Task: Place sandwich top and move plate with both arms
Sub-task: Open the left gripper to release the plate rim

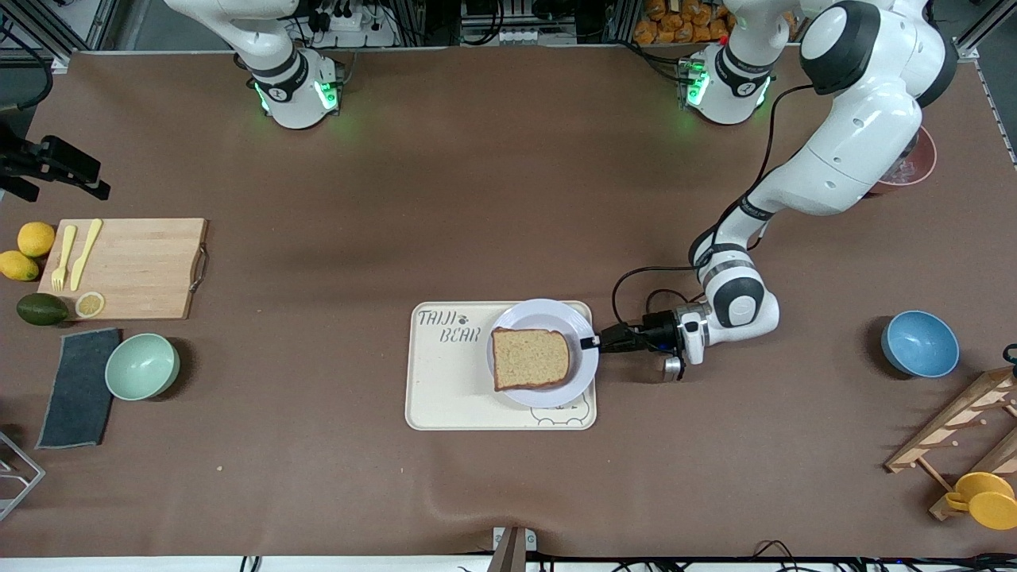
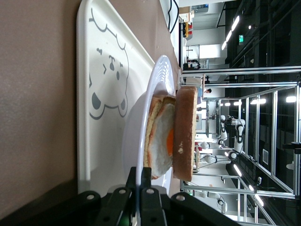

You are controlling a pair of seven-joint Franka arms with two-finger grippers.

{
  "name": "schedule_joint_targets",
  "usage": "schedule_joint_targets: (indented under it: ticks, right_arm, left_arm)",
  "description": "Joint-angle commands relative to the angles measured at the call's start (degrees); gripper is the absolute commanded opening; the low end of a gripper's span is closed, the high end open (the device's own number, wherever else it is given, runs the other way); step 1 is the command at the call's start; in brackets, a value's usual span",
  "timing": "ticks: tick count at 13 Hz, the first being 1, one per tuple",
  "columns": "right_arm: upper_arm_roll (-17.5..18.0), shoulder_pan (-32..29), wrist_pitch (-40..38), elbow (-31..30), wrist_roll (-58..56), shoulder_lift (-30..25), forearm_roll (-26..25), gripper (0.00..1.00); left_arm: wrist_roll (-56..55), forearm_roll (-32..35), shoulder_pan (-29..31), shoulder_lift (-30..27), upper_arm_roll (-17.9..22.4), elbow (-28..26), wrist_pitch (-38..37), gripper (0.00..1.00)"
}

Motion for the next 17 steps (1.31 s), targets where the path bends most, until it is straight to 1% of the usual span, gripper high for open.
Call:
schedule_joint_targets:
  ticks: [1,3,5,6,7,8,9,10,11,12,13,17]
  right_arm:
    - [-0.05,0.25,-0.21,-0.35,0.67,-0.58,0.78,1.00]
    - [-0.05,0.25,-0.21,-0.35,0.67,-0.50,0.78,1.00]
    - [-0.05,0.25,-0.12,-0.35,0.67,-0.50,0.78,1.00]
    - [-0.05,0.25,-0.12,-0.35,0.76,-0.50,0.78,1.00]
    - [-0.05,0.25,-0.12,-0.35,0.76,-0.50,0.86,1.00]
    - [-0.05,0.25,-0.12,-0.35,0.67,-0.50,0.78,1.00]
    - [-0.05,0.25,-0.12,-0.35,0.67,-0.50,0.78,1.00]
    - [-0.05,0.25,-0.21,-0.35,0.67,-0.50,0.78,1.00]
    - [0.04,0.25,-0.21,-0.35,0.67,-0.41,0.78,1.00]
    - [-0.05,0.25,-0.12,-0.35,0.67,-0.41,0.52,1.00]
    - [-0.05,0.07,-0.21,-0.35,0.67,-0.41,0.34,1.00]
    - [-0.05,0.25,-0.03,-0.26,0.67,-0.32,0.34,1.00]
  left_arm:
    - [-0.36,0.97,-1.09,2.20,1.93,1.17,-1.46,0.00]
    - [-0.45,0.97,-1.88,2.20,2.98,1.26,-1.46,0.02]
    - [-0.45,1.58,-2.24,2.29,4.47,1.78,-1.46,0.10]
    - [-0.45,2.63,-2.59,2.11,5.35,1.96,-1.46,0.11]
    - [-0.45,3.08,-2.50,2.11,5.88,1.96,-1.46,0.18]
    - [-0.45,3.43,-2.33,2.02,5.98,1.87,-1.46,0.22]
    - [-0.62,4.13,-2.24,1.94,5.98,1.96,-1.46,0.32]
    - [-0.71,5.18,-2.15,1.94,6.06,2.05,-1.46,0.56]
    - [-0.97,6.32,-2.15,1.94,6.50,2.31,-1.46,0.70]
    - [-1.33,6.86,-2.06,1.85,6.85,2.48,-1.46,0.86]
    - [-1.42,6.95,-2.06,1.59,6.94,2.49,-1.46,1.00]
    - [-3.87,7.65,-1.54,0.80,7.12,2.31,-1.55,1.00]
